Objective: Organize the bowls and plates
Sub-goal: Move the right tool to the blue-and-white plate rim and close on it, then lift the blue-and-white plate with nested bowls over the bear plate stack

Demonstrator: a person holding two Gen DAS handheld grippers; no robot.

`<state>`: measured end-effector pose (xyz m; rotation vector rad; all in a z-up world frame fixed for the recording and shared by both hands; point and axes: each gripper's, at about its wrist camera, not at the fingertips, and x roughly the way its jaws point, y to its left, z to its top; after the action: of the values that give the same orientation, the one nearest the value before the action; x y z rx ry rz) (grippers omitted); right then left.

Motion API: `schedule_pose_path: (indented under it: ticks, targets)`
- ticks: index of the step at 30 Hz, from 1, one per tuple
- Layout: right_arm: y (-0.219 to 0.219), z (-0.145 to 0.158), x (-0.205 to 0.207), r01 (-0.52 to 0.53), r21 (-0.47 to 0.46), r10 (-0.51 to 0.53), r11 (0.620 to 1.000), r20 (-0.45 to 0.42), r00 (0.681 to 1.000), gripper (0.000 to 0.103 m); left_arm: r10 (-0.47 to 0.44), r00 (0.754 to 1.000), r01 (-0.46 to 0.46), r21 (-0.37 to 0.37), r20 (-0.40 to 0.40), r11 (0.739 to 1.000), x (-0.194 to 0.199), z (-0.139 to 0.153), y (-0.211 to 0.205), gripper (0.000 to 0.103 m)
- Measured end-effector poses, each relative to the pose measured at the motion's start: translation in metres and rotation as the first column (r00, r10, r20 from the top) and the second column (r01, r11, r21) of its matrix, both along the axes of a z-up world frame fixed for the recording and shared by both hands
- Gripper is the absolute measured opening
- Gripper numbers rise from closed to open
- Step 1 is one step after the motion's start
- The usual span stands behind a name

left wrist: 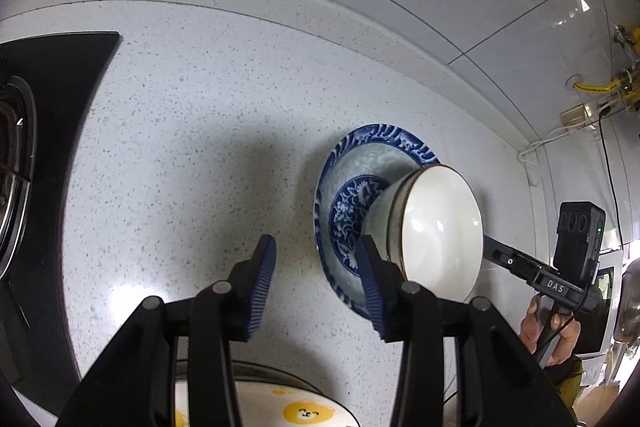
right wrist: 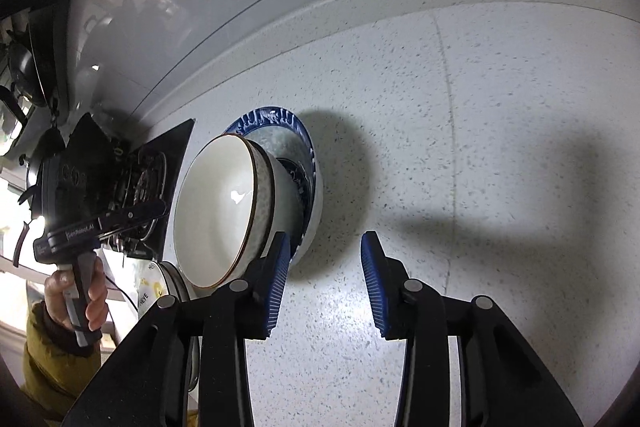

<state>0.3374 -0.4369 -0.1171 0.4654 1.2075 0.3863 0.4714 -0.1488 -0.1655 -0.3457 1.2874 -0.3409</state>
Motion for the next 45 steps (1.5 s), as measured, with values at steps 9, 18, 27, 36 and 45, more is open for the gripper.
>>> schedule_pose_path:
  ticks: [9,18,27,36,45]
  targets:
    - [0.005,-0.013,0.015,-0.019,-0.011,0.019,1.000,-0.051,0.999,0.033,-0.083,0.993,0.084,0.009,-0.079,0.996,0.019,-0.029,-0.016,0.040]
    - [0.019,-0.026,0.022,-0.032,-0.032,0.029,0.999,-0.097,0.995,0.029,-0.135,0.985,0.135,-0.009,-0.103,0.991,0.031,-0.051,-0.027,0.039]
    - [0.035,-0.031,0.032,-0.045,-0.042,0.040,0.998,-0.119,0.992,0.016,-0.152,0.980,0.145,-0.063,-0.130,0.987,0.049,-0.062,-0.019,0.034]
    - [0.033,-0.037,0.029,-0.035,-0.038,0.029,0.999,-0.145,0.989,0.014,-0.196,0.967,0.174,-0.142,-0.165,0.974,0.053,-0.074,-0.028,0.011]
    - [0.048,-0.033,0.027,-0.046,-0.060,0.038,0.997,-0.125,0.991,0.013,-0.159,0.978,0.141,-0.136,-0.133,0.981,0.047,-0.065,-0.010,0.010]
